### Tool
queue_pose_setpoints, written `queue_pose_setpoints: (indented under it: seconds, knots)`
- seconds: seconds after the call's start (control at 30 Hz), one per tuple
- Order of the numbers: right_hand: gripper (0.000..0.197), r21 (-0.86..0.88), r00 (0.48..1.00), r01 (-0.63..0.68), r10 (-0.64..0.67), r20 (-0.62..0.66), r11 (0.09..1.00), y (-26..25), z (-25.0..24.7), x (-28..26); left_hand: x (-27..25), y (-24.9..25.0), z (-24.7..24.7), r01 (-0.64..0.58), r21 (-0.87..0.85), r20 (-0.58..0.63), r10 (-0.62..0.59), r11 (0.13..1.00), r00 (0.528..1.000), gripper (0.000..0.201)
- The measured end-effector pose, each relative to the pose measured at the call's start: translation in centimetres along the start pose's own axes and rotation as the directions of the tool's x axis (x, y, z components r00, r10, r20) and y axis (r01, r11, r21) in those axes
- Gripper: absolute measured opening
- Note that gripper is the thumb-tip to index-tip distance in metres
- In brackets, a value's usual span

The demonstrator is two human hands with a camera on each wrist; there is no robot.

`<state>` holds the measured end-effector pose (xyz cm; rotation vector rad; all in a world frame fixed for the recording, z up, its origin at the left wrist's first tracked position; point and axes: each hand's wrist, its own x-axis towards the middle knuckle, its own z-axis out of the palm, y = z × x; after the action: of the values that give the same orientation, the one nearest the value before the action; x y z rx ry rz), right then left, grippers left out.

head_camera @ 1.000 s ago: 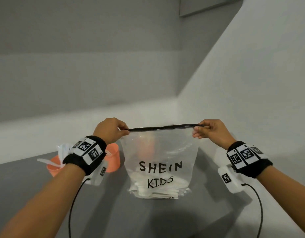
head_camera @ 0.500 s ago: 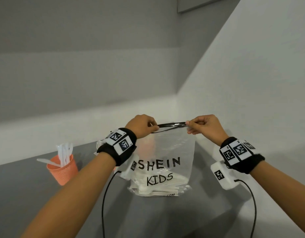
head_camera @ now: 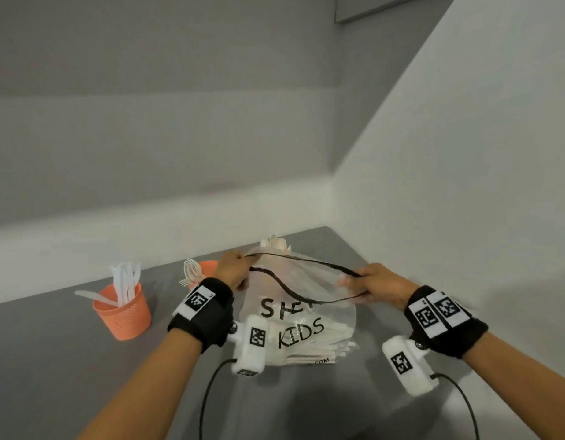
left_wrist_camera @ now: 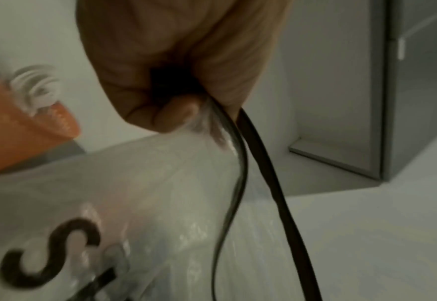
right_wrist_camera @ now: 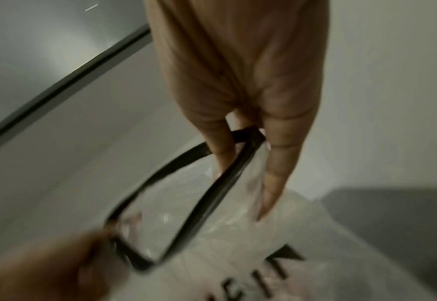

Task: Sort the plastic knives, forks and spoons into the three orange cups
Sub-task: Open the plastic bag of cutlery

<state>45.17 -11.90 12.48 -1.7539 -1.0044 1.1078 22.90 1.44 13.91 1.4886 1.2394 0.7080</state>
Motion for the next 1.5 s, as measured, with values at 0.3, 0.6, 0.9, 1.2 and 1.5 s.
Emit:
queue_pose_setpoints:
  seconds: [0.3,0.6,0.9,1.2,1.5]
  knots:
    - [0.037,0.843,0.985,-0.147,0.151,0.080,0.517,-0.9,0.8,0.1,-3.2,-6.3,3.2,-0.211,0.810,0.354,-0.169,0.548,0.920,0.032]
    - [0.027,-0.179,0.933,-0.079,0.136,0.333,0.981,4.2,3.5,-2.1,-1.1,-3.1,0.8,0.438,-0.520,0.256,-0.355,0.733,0.899,0.025]
    - [0.043,0.848,0.989,-0.120,-0.012,0.148,0.517,4.5,0.3,0.1,-1.0,-7.3,1.7,0.130,0.183,0.361,-0.189,0.975,0.913,0.040]
    - [0.053,0.248,0.985,-0.143,0.113,0.131,0.958,4.9,2.9,0.3,-0.3,-7.7,0.5,0.574,-0.538,0.354,-0.453,0.617,0.818,0.013]
    - [0.028,0.573,0.977,-0.200,0.117,0.180,0.794,6.9,1.0,0.4,0.0,-9.2,1.4,0.437,-0.196,0.454,-0.314,0.878,0.834,0.021]
